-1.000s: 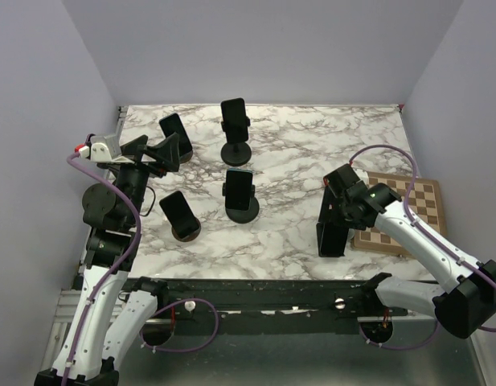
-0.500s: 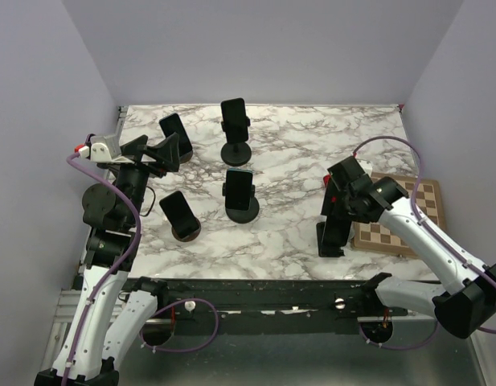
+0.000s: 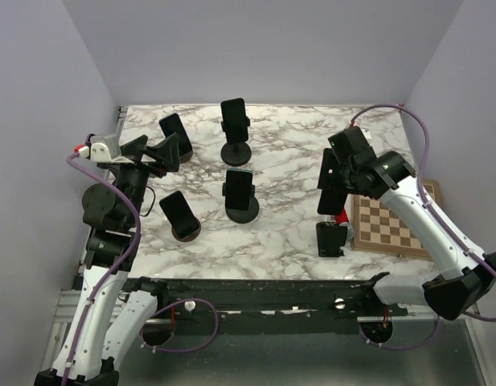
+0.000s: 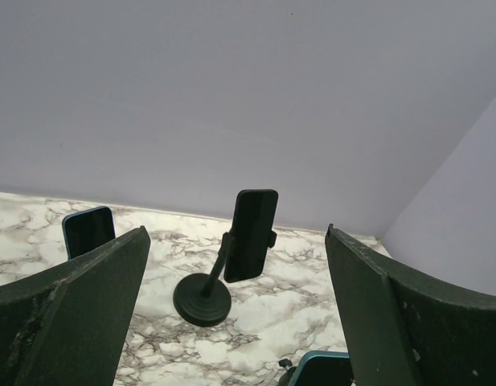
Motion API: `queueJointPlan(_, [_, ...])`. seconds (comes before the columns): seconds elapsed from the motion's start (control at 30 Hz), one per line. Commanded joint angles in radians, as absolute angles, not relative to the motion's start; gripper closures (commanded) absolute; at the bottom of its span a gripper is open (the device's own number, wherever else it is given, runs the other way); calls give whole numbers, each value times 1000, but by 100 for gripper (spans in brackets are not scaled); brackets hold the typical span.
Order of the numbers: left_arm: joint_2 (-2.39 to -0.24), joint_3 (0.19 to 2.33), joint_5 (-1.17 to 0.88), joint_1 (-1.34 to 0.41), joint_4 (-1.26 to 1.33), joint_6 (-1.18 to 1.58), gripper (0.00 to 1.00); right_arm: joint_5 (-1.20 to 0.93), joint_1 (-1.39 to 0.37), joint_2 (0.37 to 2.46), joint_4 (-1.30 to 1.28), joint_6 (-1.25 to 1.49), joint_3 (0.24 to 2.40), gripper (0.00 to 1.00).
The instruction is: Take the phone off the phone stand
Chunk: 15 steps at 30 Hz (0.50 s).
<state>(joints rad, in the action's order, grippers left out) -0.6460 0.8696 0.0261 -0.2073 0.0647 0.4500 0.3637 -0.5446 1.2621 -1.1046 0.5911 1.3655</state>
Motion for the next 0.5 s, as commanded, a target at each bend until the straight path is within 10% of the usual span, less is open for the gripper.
queueJointPlan(0.0, [-635, 885, 35, -212, 58, 450, 2, 360, -552, 1324, -1096, 540, 1466, 99])
queueJointPlan(0.47, [-646, 873, 48, -212, 65, 442, 2, 316, -525, 1652, -865, 441, 1593, 99])
